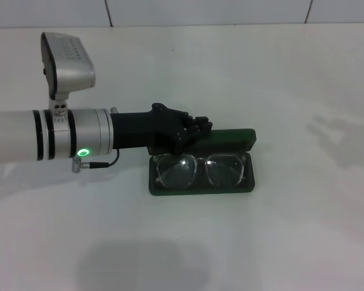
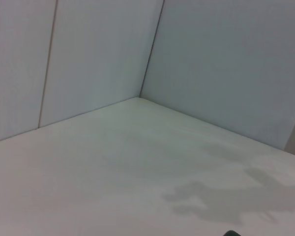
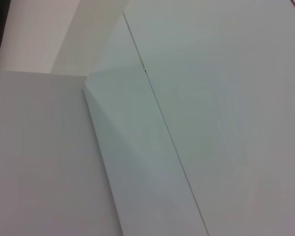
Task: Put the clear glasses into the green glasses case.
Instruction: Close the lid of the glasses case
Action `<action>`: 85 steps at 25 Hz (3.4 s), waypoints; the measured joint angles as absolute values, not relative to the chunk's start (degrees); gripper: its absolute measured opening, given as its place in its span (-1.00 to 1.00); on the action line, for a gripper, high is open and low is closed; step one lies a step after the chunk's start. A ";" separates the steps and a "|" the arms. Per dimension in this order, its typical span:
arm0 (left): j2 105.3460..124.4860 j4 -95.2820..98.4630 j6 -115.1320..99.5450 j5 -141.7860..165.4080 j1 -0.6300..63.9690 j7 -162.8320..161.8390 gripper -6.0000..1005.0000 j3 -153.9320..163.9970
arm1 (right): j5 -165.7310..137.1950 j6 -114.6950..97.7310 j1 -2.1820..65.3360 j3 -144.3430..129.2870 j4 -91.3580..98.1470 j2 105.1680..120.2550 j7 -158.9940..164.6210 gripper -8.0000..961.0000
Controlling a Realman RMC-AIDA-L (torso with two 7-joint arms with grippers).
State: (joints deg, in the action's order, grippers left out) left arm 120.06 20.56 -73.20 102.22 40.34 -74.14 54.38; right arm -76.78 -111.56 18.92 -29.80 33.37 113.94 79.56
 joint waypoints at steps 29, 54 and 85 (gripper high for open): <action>120.06 19.86 -72.42 101.04 39.99 -73.91 -0.79 54.75 | -76.91 -111.35 18.84 -29.66 32.60 114.23 78.32 -0.49; 120.06 18.96 -73.36 101.24 38.92 -73.19 -0.78 57.05 | -76.90 -111.31 19.02 -29.68 32.13 114.26 77.61 -0.49; 120.23 17.63 -79.06 100.96 36.80 -64.97 -0.77 59.32 | -76.90 -109.81 20.00 -29.70 30.50 113.82 76.55 -0.48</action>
